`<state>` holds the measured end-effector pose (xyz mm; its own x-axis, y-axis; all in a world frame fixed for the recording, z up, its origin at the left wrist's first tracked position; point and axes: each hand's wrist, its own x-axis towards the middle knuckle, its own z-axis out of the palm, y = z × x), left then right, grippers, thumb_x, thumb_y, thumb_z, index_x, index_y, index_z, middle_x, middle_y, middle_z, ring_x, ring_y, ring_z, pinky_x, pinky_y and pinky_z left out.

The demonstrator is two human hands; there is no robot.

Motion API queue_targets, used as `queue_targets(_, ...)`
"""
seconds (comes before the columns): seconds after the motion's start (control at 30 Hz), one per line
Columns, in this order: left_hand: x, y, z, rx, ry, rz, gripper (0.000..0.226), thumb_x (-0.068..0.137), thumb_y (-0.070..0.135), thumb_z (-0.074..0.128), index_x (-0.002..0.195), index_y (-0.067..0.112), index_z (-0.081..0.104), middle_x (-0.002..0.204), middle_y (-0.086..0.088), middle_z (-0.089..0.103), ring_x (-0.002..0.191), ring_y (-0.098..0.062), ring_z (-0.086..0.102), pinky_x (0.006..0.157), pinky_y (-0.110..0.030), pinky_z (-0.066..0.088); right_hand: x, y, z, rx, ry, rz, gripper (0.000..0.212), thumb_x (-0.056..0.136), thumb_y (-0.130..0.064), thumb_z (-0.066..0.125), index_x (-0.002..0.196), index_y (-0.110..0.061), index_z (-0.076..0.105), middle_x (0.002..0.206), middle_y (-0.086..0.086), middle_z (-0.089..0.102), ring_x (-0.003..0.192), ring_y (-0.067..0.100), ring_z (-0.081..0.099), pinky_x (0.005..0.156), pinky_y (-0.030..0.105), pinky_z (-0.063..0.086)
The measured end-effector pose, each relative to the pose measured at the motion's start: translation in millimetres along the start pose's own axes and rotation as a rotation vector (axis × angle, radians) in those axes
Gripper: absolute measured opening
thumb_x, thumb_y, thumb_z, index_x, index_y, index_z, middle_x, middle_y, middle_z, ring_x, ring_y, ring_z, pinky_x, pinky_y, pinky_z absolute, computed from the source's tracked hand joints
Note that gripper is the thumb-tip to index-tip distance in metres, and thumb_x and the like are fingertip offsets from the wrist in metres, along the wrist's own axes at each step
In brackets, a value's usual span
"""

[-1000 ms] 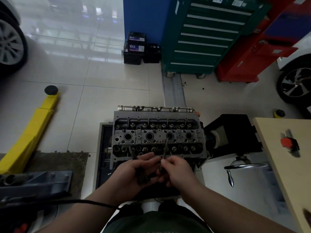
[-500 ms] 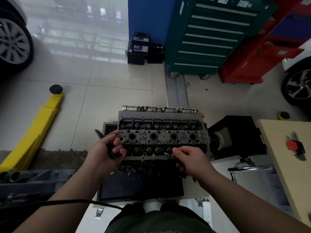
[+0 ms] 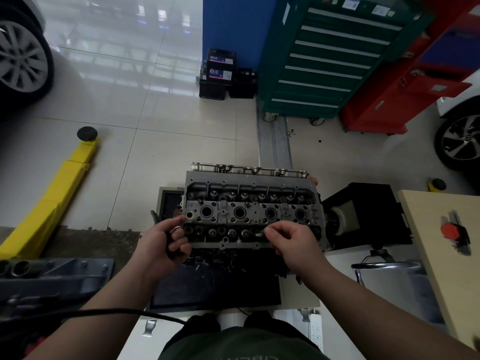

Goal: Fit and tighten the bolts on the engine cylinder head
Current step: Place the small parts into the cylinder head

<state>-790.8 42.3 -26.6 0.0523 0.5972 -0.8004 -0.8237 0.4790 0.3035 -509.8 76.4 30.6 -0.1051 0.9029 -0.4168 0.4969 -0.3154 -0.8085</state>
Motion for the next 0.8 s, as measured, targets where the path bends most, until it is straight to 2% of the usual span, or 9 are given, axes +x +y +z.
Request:
queue_targets(0.27,-1.7,-0.5,0.9,0.011,0.003,0.005,0.012,0.102,0.017,0.055,0.093,0.014,0.063,0.061,0.004,0.032,0.041,-0.009,0.025,0.040,-0.022,0.031,4.9,-6.5,5.5,0.000,0.018,-0.012,0.013,0.099,-0.026,0.067,0.090,-0.022,0.077,0.064,-0.017,0.066,0.060,-0.005,0.058,0.062,0.013,0.044)
queue_targets(0.43,1.9,-0.8,-1.8,0.001,0.000,0.008,0.008,0.101,0.017,0.055,0.099,0.014,0.063,0.062,0.004,0.032,0.041,-0.009,0.026,0.039,-0.023,0.032,8.9,-7.0,7.8,-0.062,0.044,-0.040,0.013,0.098,-0.026,0.068,0.089,-0.023,0.077,0.072,-0.009,0.070,0.068,-0.003,0.062,0.065,0.014,0.046)
queue_targets(0.53,3.4,-1.7,-2.8,-0.003,-0.001,0.003,0.008,0.100,0.017,0.056,0.098,0.014,0.063,0.061,0.004,0.032,0.040,-0.009,0.026,0.038,-0.023,0.033,11.8,-2.5,6.2,-0.106,0.053,-0.065,0.014,0.098,-0.026,0.068,0.087,-0.025,0.076,0.074,-0.011,0.071,0.069,-0.002,0.063,0.064,0.012,0.046)
queue_targets(0.63,3.5,-1.8,-4.0,-0.011,-0.010,0.003,0.008,0.100,0.017,0.056,0.099,0.014,0.063,0.061,0.004,0.032,0.040,-0.009,0.026,0.038,-0.023,0.033,15.7,2.5,6.5,-0.099,0.038,-0.058,0.012,0.098,-0.027,0.068,0.090,-0.025,0.077,0.077,-0.010,0.072,0.075,0.001,0.066,0.072,0.020,0.052)
queue_targets(0.7,2.8,-2.1,-4.3,-0.010,-0.008,0.003,0.007,0.099,0.017,0.057,0.100,0.014,0.064,0.062,0.004,0.033,0.041,-0.009,0.026,0.039,-0.023,0.033,19.4,3.2,6.8,-0.194,0.062,-0.124,0.010,0.099,-0.031,0.067,0.095,-0.026,0.076,0.080,-0.011,0.072,0.078,0.002,0.066,0.073,0.023,0.053)
queue_targets(0.8,1.1,-1.9,-3.2,-0.004,-0.005,0.012,0.008,0.099,0.017,0.058,0.103,0.013,0.063,0.062,0.003,0.034,0.042,-0.009,0.027,0.040,-0.023,0.034,28.4,3.0,10.6,-0.588,0.038,-0.305,0.015,0.101,-0.039,0.061,0.102,-0.026,0.069,0.090,-0.010,0.069,0.083,0.010,0.063,0.072,0.032,0.052)
